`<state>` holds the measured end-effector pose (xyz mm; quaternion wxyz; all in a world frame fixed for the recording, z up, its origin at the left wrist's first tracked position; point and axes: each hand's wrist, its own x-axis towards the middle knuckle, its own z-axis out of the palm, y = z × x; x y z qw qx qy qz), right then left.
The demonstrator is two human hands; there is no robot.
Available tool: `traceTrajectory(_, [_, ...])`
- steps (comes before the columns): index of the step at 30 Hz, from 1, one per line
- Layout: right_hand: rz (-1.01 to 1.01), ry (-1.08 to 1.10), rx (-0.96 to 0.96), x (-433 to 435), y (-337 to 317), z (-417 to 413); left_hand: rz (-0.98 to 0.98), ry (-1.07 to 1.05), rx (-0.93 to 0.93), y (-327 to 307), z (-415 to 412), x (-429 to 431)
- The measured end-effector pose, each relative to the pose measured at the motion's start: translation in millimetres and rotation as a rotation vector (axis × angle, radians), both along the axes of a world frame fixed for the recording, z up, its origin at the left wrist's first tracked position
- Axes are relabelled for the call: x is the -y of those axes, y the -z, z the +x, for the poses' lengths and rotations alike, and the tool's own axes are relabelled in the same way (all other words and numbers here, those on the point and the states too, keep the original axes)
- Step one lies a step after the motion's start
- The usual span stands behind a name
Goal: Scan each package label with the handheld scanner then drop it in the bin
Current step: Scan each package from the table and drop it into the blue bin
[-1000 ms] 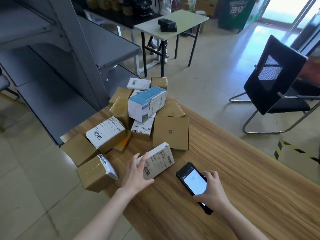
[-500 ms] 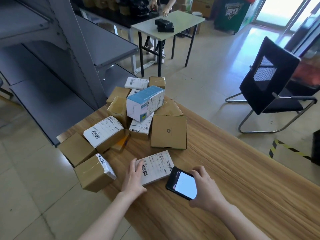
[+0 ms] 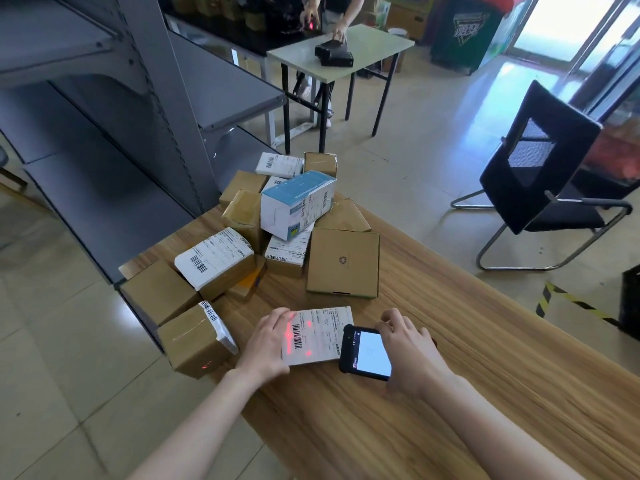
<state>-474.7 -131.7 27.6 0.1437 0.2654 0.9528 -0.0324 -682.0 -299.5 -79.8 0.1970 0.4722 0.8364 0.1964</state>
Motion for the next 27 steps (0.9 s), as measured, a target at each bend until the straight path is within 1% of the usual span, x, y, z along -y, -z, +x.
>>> traceTrajectory(10, [0.067,0.019,0.014,6.7,-9.9,20.9,0.025,0.063,-0.049,-15.8,10.0,0.2])
traceTrajectory(14, [0.032,0.102,-0.033,9.0,-11.1,54.6,0.027,0.091,-0.058,-23.6,29.6,-0.9])
traceTrajectory(17, [-0.084,0.243,-0.127,12.5,-10.2,92.2,0.034,0.11,-0.039,-31.5,58.0,-4.9])
traceTrajectory(22, [-0.402,0.667,-0.394,31.7,0.1,192.5,0.024,0.209,-0.045,-42.1,127.0,-18.1])
traceTrajectory(24, [-0.436,0.792,-0.483,40.3,6.0,247.3,0.028,0.267,-0.049,-48.0,164.7,-30.1])
traceTrajectory(27, [-0.417,0.959,-0.566,56.7,11.7,333.2,0.027,0.379,-0.053,-53.9,233.2,-51.1])
